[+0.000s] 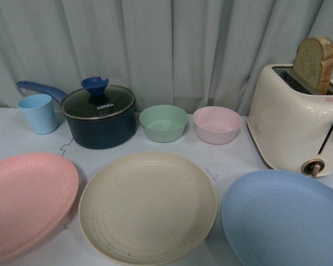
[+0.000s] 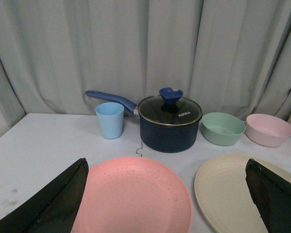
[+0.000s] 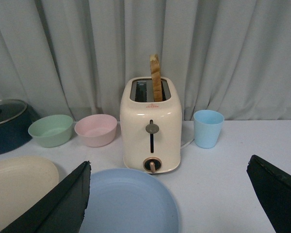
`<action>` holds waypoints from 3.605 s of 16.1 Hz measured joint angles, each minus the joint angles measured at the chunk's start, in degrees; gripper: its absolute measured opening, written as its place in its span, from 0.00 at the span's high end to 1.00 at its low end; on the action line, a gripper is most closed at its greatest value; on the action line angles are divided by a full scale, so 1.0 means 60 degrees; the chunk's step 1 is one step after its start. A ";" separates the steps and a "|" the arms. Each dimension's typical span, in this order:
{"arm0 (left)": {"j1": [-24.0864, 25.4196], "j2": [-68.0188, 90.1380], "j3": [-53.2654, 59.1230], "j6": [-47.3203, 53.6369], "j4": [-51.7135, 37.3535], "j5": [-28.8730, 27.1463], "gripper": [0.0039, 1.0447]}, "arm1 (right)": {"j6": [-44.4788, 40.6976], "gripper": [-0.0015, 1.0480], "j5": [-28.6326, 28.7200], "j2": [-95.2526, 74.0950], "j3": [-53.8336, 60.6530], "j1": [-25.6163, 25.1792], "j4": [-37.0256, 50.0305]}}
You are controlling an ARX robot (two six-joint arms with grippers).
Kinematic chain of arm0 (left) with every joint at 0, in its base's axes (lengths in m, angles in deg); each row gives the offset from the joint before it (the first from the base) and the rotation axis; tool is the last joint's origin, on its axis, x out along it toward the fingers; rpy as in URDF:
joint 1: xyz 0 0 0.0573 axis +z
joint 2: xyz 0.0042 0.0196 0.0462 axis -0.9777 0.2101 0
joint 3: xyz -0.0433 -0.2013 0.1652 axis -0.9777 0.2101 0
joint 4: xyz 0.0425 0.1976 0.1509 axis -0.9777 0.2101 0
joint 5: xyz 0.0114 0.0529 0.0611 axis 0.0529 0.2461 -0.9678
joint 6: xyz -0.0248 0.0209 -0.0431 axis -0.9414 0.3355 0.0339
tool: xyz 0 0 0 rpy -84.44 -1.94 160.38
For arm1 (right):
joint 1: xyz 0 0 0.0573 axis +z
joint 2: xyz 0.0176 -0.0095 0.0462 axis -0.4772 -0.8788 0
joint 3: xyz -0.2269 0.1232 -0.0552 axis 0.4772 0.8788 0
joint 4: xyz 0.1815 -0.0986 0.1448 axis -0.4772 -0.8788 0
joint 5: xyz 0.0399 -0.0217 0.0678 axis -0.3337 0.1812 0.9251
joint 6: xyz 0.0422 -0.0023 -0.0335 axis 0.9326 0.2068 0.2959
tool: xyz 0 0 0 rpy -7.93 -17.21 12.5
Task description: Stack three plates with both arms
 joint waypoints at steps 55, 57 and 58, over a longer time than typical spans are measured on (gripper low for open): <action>0.0000 0.0000 0.0000 0.0000 0.0000 0.0000 0.06 | 0.0000 0.06 0.0000 0.0000 0.0000 0.0000 0.0000; 0.0000 0.0000 0.0000 0.0000 0.0000 0.0000 0.06 | 0.0000 0.06 0.0000 0.0000 0.0000 0.0000 0.0004; 0.0000 0.0000 0.0000 0.0000 0.0000 0.0000 0.06 | 0.0000 0.06 0.0000 0.0000 0.0000 0.0000 0.0000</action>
